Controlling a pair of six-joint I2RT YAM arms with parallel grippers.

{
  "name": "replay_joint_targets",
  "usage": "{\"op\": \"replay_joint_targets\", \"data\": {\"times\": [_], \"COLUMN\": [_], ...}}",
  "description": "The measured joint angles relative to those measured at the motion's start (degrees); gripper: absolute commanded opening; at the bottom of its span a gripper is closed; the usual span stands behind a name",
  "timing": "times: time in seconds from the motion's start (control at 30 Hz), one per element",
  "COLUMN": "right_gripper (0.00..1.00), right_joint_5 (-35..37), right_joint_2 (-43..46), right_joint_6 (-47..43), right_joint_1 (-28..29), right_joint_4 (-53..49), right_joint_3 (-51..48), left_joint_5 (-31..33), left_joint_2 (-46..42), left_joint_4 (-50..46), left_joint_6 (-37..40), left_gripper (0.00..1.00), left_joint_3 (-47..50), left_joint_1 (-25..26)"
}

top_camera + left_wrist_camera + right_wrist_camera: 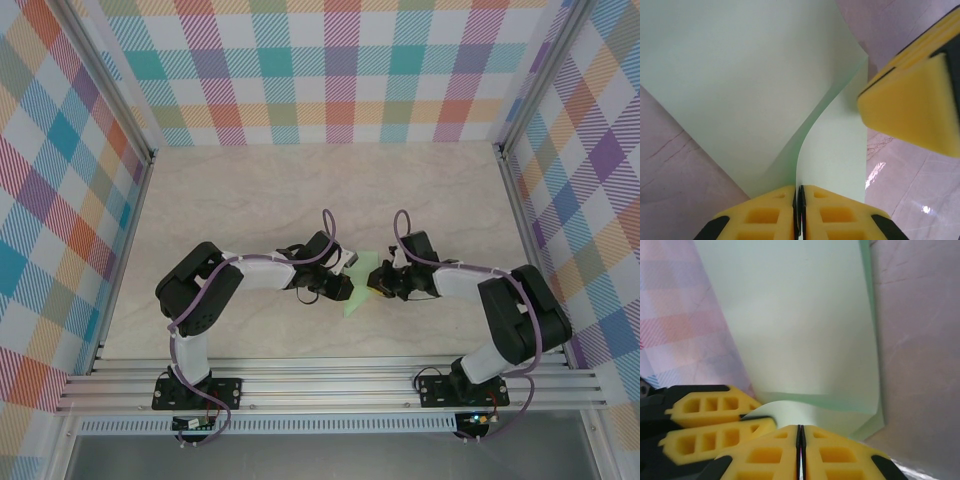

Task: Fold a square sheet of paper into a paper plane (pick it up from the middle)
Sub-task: Third fold the triangle at the center of the table.

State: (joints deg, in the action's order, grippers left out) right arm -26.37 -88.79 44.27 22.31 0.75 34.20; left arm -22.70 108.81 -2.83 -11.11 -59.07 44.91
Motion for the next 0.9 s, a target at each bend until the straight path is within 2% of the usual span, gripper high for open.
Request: {"op": "replay_joint_targets", "data": {"times": [0.23, 0.43, 0.53, 0.67, 0.73, 0.9], "right_gripper": [0.1, 0.11, 0.11, 0.11, 0.11, 0.11], "right_joint_5": [0.9, 0.3, 0.4, 0.4, 0.3, 0.4], "right_joint_2": [-3.8, -4.2, -4.2, -4.3, -4.3, -4.3], "right_joint_6": [-2.2, -3.1, -3.2, -3.2, -3.2, -3.2], "right_joint_1": [-0.1, -0.1, -0.1, -0.1, -0.1, -0.1], "right_joint_4": [-0.5, -0.7, -1.3, -1.5, -1.5, -2.2], "right_joint_3": [1.9, 2.4, 2.6, 2.8, 2.8, 3.2], "left_joint_5": [1.0, 8.5, 10.4, 8.8, 7.3, 4.7], "left_joint_2": [-1.4, -8.1, -12.9, -16.8, -16.2, -9.7], "left_joint_4": [-0.4, -5.0, -5.1, -3.1, -2.4, -1.2], "left_joint_6": [-2.1, -7.2, -10.6, -14.8, -15.6, -17.3], "left_gripper": [0.4, 0.48, 0.36, 0.24, 0.2, 0.16], "left_joint_3": [0.1, 2.4, 3.8, 5.4, 5.2, 3.5], "left_joint_1": [0.0, -0.2, -0.5, -0.4, -0.2, 1.1]}}
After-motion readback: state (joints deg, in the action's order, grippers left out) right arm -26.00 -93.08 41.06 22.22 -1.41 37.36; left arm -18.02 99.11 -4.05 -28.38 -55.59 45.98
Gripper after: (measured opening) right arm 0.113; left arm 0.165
